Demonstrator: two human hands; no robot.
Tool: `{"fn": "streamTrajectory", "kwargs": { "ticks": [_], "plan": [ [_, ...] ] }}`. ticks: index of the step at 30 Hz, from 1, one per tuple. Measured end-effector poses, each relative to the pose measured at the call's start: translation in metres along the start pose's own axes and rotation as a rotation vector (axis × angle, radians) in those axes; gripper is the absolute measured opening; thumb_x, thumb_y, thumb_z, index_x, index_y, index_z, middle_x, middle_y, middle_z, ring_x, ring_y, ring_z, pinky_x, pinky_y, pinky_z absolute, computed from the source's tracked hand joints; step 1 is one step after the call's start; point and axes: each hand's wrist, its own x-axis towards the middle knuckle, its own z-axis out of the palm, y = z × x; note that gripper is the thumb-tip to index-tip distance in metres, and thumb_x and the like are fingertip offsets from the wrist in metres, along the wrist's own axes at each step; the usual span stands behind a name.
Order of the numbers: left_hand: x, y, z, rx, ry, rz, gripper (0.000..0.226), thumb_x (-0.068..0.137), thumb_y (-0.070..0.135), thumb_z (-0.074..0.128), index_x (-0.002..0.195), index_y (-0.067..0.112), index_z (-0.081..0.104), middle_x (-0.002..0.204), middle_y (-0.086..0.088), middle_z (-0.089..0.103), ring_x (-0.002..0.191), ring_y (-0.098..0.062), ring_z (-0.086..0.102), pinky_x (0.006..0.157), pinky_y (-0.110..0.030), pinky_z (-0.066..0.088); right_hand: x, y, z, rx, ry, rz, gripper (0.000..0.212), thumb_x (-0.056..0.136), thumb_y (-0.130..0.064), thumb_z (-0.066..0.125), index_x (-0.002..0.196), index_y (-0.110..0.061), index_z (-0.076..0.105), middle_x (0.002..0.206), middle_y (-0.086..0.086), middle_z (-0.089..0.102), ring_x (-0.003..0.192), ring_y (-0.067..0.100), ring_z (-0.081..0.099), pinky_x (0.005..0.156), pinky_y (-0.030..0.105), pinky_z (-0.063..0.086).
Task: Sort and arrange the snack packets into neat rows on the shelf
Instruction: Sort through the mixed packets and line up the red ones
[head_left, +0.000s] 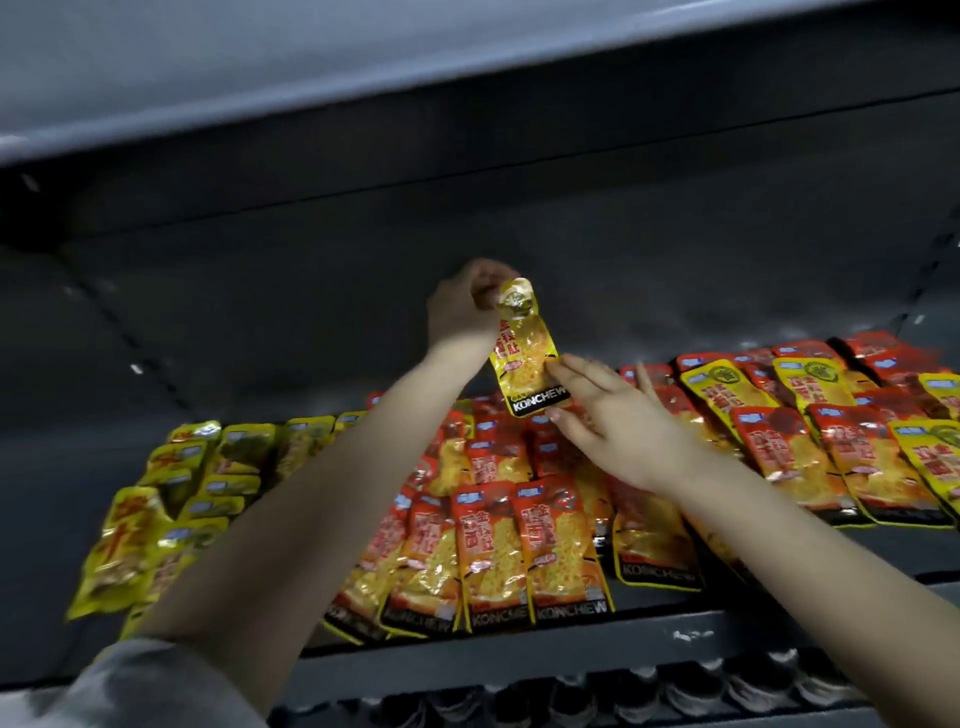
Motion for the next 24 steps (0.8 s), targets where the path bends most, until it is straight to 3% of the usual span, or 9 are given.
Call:
{"fn": "streamTrajectory", "kwargs": {
  "ticks": [8, 11, 14, 19, 24],
  "plan": [
    [-0.012, -0.026, -0.074, 0.096, 0.096, -0.087, 0.046, 0.080, -0.014, 0.044, 0.078, 0.029, 0.059, 0.075, 0.016, 0.061, 0.082, -0.007, 0.060, 0.071, -0.015, 0.045, 0.022, -0.054, 0.023, 0.050, -0.030, -0.119, 0.057, 0.097, -0.041, 0.036, 0.148, -0.026, 0.019, 0.156, -0.010, 0.015, 0.143, 0.009, 0.013, 0.114, 0.053, 0.000],
    [-0.015, -0.036, -0.102, 0.164, 0.125, -0.077, 0.042, 0.081, -0.013, 0.044, 0.084, 0.024, 0.061, 0.087, 0.009, 0.066, 0.089, -0.008, 0.062, 0.078, -0.013, 0.045, 0.028, -0.077, 0.032, 0.078, -0.041, -0.176, 0.057, 0.097, -0.040, 0.037, 0.148, -0.025, 0.019, 0.156, -0.008, 0.015, 0.143, 0.010, 0.014, 0.114, 0.053, -0.001],
    [-0.021, -0.048, -0.127, 0.166, 0.146, -0.078, 0.043, 0.080, -0.015, 0.043, 0.084, 0.024, 0.060, 0.087, 0.010, 0.063, 0.087, -0.004, 0.059, 0.069, -0.002, 0.040, 0.035, -0.097, 0.043, 0.079, -0.036, -0.233, 0.056, 0.096, -0.043, 0.035, 0.148, -0.024, 0.021, 0.154, -0.008, 0.020, 0.142, 0.010, 0.018, 0.114, 0.055, 0.001],
    [-0.030, -0.072, -0.165, 0.120, 0.177, -0.128, 0.045, 0.079, -0.018, 0.042, 0.083, 0.022, 0.060, 0.081, 0.017, 0.061, 0.073, 0.011, 0.056, 0.063, -0.005, 0.040, 0.046, -0.132, 0.060, 0.110, -0.023, -0.295, 0.055, 0.096, -0.042, 0.037, 0.146, -0.022, 0.028, 0.149, -0.008, 0.029, 0.138, 0.011, 0.027, 0.115, 0.055, 0.003],
    [-0.033, -0.106, -0.194, 0.117, 0.193, -0.166, 0.045, 0.080, -0.017, 0.044, 0.084, 0.024, 0.063, 0.090, 0.005, 0.065, 0.091, -0.010, 0.061, 0.064, -0.010, 0.042, 0.054, -0.164, 0.082, 0.102, -0.063, -0.305, 0.052, 0.097, -0.041, 0.037, 0.145, -0.021, 0.030, 0.147, -0.007, 0.032, 0.138, 0.012, 0.027, 0.115, 0.054, 0.002]
  ]
}}
